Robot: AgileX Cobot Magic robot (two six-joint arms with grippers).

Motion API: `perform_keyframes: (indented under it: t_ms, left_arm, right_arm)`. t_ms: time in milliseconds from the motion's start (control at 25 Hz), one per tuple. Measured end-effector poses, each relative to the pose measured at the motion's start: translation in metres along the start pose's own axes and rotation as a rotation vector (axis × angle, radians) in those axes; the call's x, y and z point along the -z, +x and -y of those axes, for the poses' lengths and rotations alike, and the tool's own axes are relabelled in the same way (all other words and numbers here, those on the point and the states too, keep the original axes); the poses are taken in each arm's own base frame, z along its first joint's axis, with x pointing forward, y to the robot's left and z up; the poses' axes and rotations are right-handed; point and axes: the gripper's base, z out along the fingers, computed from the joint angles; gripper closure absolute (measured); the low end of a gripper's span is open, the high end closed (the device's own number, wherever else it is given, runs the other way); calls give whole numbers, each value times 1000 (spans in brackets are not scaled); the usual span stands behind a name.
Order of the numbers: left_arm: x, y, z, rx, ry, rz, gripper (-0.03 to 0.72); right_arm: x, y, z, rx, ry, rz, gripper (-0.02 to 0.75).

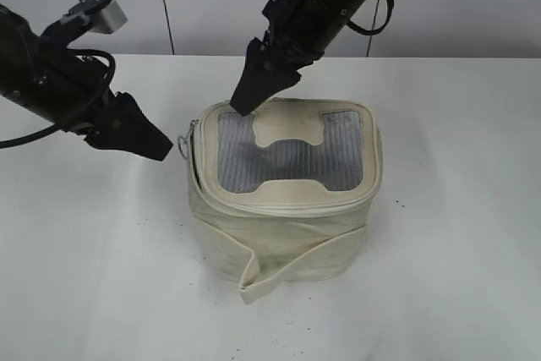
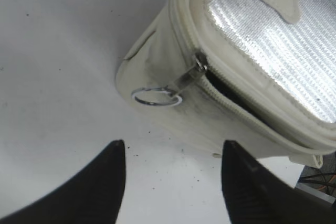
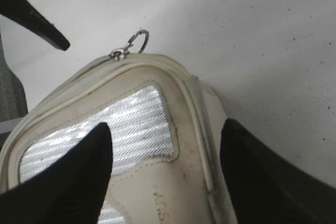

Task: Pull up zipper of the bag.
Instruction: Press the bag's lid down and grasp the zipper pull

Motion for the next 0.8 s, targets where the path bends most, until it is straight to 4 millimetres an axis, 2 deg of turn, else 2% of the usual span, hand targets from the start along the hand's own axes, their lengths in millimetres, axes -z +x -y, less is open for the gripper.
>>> perform_keyframes:
  t_ms: [440, 680, 800]
  left_arm:
    - [0, -4, -4, -12, -55, 25, 243]
    - [0, -1, -6, -42, -72, -3, 243]
    - [0, -2, -7, -85, -84, 0, 219]
  right_arm:
    - [-24, 2, 18, 0, 59, 6, 276]
    - [-28, 1, 21, -1, 47, 3, 377]
    - [-28, 2, 20, 0, 33, -8, 467]
